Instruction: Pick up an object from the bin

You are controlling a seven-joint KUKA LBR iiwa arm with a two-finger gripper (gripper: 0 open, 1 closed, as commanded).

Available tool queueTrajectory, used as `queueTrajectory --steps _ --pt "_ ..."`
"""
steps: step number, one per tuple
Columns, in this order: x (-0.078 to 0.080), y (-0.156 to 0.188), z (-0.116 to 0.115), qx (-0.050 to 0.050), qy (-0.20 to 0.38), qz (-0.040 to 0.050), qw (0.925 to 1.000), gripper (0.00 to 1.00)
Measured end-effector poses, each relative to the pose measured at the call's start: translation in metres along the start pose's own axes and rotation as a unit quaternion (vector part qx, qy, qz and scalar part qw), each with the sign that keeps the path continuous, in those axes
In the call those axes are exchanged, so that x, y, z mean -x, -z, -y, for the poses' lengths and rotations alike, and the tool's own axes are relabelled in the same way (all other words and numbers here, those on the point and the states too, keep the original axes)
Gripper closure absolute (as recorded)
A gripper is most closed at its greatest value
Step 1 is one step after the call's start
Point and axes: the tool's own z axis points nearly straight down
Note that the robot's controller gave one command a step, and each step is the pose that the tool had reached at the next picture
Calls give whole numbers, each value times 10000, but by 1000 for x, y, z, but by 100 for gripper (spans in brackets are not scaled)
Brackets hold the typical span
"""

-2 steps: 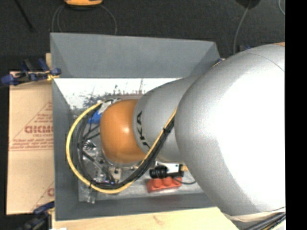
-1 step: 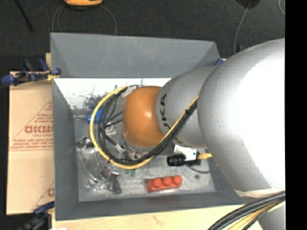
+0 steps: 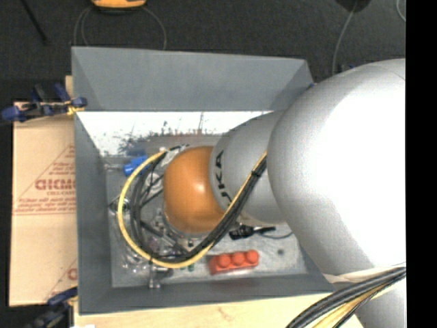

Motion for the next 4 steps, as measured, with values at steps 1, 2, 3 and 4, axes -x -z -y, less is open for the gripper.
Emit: queueTrajectory --steps 1,2,3,4 --pt "5 -1 -8 5 -153 -39 9999 0" --pt "-7 1 -26 -8 610 18 9981 0" --pt "92 5 -3 -27 -992 -159 9949 0" --pt "-6 59 -22 -5 361 -70 9993 0"
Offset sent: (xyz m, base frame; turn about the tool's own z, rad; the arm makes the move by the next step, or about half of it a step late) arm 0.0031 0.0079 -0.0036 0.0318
